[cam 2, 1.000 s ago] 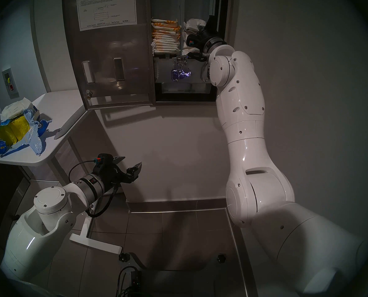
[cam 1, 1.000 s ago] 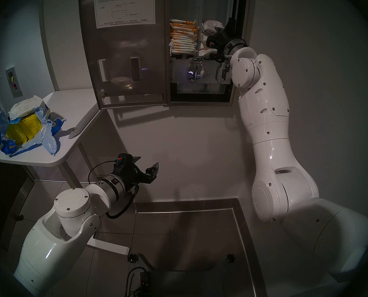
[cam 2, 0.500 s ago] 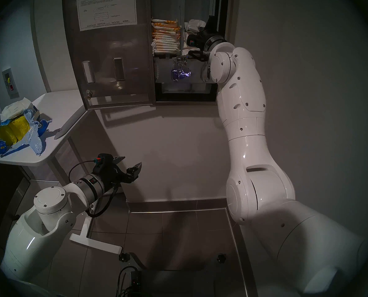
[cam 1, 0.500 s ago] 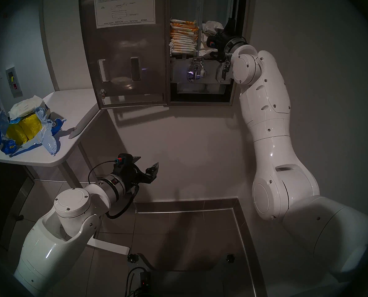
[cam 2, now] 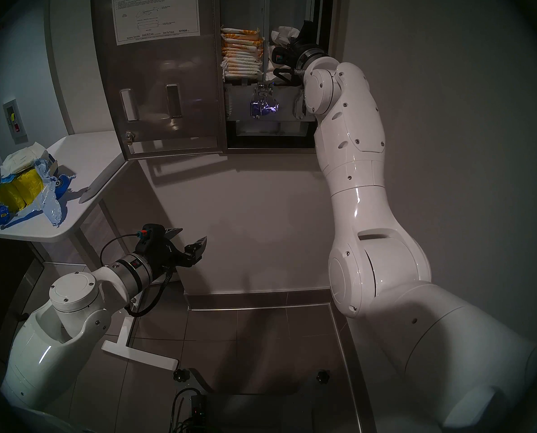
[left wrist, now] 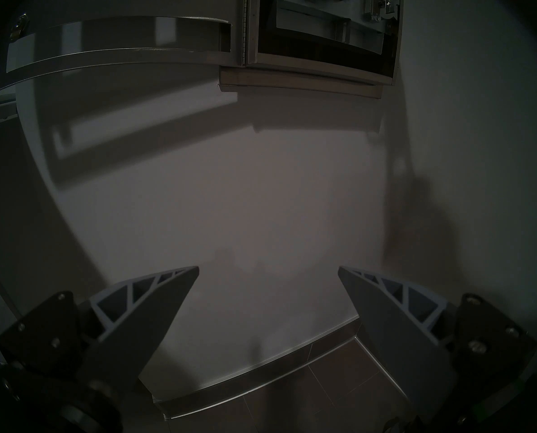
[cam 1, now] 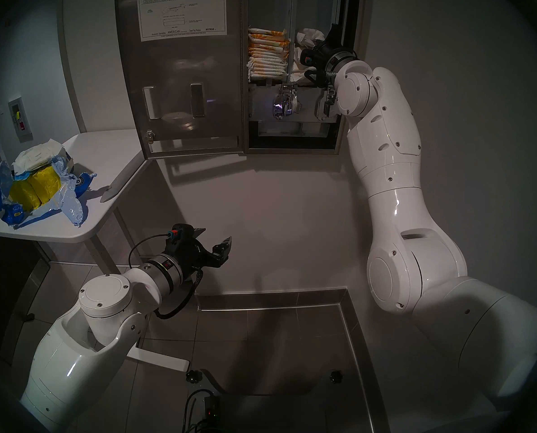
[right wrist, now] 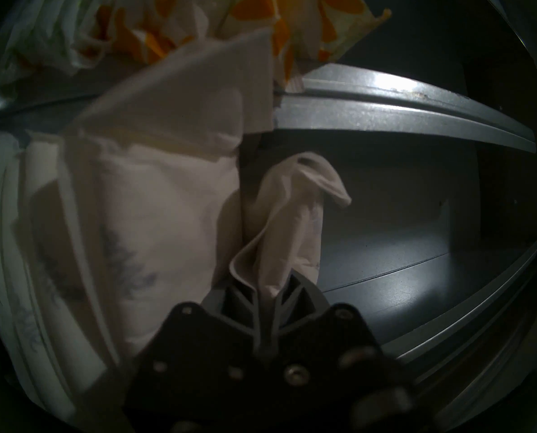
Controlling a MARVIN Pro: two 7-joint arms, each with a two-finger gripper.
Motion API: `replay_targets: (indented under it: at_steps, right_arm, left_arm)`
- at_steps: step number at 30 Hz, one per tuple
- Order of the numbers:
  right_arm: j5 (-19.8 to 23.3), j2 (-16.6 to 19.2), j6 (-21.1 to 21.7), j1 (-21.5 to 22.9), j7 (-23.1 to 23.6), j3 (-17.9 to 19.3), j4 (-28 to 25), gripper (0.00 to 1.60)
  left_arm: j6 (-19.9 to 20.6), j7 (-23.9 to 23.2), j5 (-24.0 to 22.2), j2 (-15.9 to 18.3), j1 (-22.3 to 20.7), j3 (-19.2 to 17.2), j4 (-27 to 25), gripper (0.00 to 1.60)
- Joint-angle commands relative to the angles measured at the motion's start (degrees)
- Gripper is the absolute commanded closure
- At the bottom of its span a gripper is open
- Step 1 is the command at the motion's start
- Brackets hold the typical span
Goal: Open the dispenser door, put the pads inside, close the door
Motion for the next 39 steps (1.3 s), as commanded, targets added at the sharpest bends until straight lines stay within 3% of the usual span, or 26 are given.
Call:
replay_targets:
  at_steps: [1,7,8,9,11,14,17,33,39]
  right_arm:
    - [-0.1,0.7,0.7,0.6,4.7,0.4,-2.2,1.6]
    - [0.2,1.0,0.5,-0.3,9.5,1.0,-4.6,1.6]
    - [0.4,1.0,0.5,-0.5,9.9,1.1,-4.8,1.54]
    - [0.4,1.0,0.5,-0.6,10.4,1.2,-5.1,1.3]
    - [0.4,1.1,0.4,-0.8,11.2,1.4,-5.7,1.05]
    - [0.5,1.2,0.2,-1.1,12.1,1.5,-6.4,0.85]
    - [0.5,1.2,0.1,-1.4,12.5,1.7,-6.7,0.0]
    - [0.5,1.4,-0.2,-0.8,13.3,2.1,-6.4,0.0]
    - [5.0,-0.5,0.0,-0.2,17.6,4.3,-8.4,0.0]
  left_arm:
    - [-0.6,0.1,0.1,0.0,-0.8,-0.8,-1.7,0.0]
    - [-0.6,0.1,0.2,0.0,-0.8,-0.8,-1.7,0.0]
    - [-0.6,0.1,0.2,0.0,-0.8,-0.8,-1.7,0.0]
    - [-0.6,0.1,0.2,0.0,-0.8,-0.8,-1.7,0.0]
    - [-0.5,0.1,0.2,0.0,-0.8,-0.8,-1.7,0.0]
    - [-0.5,0.1,0.2,0.0,-0.8,-0.8,-1.7,0.0]
    - [-0.5,0.1,0.2,0.0,-0.8,-0.8,-1.7,0.0]
    - [-0.5,0.0,0.2,-0.1,-0.8,-0.9,-1.7,0.0]
    - [-0.5,0.0,0.3,-0.1,-0.8,-0.9,-1.7,0.0]
